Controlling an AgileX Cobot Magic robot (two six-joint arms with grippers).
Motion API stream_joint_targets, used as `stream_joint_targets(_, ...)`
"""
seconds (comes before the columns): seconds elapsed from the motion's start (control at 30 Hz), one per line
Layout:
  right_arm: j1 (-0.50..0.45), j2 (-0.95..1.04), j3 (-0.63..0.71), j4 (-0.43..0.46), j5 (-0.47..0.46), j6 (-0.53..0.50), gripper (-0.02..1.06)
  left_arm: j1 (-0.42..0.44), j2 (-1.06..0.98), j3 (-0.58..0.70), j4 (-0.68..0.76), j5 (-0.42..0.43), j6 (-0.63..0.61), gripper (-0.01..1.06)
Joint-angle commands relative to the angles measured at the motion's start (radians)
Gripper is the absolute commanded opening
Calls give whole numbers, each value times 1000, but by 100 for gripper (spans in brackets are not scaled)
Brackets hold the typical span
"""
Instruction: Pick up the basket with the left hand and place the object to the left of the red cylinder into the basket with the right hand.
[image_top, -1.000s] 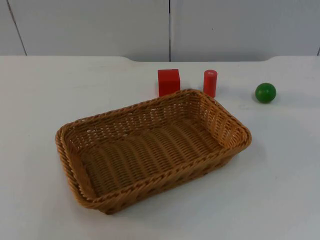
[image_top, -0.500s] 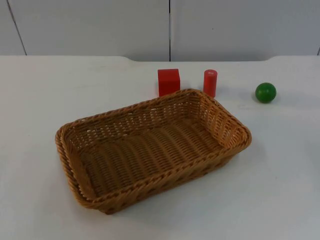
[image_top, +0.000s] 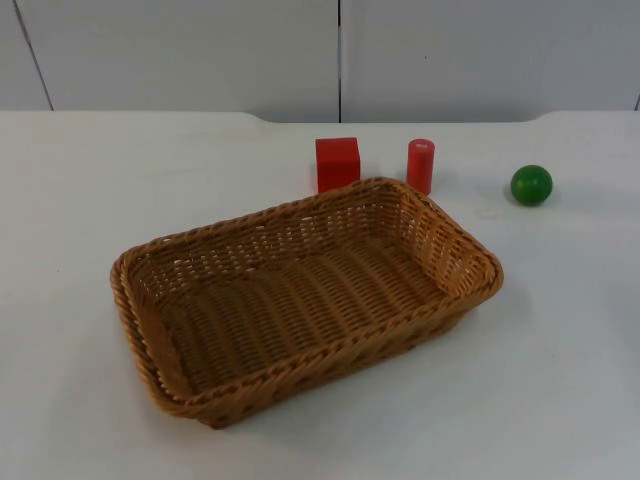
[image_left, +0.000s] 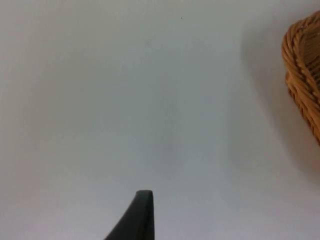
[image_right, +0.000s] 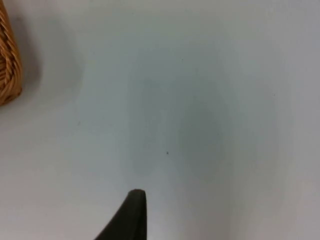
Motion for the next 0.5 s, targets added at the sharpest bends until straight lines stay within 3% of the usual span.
stream_joint_targets(0.0, -5, -1, -7, 1, -16, -11, 105, 4, 1, -4, -17, -8, 0, 105)
stream_joint_targets(0.23, -5, -1, -7, 1, -16, -11, 105, 4, 35, -4, -43, -8, 0, 105)
stream_joint_targets(0.47, -5, -1, -7, 1, -23, -11, 105, 4, 116, -6, -97, -68, 6, 105)
